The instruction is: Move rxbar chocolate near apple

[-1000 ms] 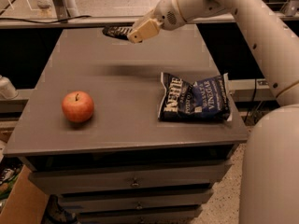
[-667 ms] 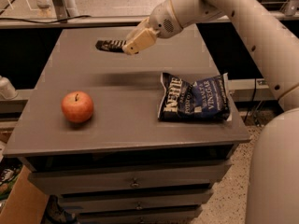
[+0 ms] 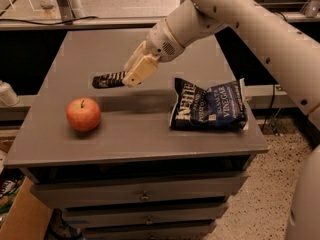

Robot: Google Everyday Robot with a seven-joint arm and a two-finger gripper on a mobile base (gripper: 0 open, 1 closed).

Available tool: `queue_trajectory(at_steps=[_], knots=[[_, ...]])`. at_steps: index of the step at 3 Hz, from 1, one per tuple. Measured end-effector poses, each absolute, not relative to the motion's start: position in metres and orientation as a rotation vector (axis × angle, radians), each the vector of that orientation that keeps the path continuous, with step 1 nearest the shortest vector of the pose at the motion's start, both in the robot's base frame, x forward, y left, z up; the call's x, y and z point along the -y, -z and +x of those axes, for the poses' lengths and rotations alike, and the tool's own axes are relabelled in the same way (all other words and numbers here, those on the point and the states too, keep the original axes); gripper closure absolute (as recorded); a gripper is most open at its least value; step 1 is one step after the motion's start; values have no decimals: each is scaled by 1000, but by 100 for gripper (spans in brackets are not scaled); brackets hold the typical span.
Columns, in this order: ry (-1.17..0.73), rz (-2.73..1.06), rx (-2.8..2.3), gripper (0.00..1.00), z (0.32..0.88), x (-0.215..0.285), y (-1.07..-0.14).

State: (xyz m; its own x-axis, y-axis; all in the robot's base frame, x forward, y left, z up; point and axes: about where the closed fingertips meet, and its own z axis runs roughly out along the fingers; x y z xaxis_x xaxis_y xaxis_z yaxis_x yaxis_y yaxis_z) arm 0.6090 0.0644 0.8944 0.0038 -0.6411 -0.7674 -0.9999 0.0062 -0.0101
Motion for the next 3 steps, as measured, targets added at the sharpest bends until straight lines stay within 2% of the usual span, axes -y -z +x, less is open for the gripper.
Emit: queue_trajectory(at_steps=[3], knots=[[-586,-1740,-1784,100,601,-84,-861]])
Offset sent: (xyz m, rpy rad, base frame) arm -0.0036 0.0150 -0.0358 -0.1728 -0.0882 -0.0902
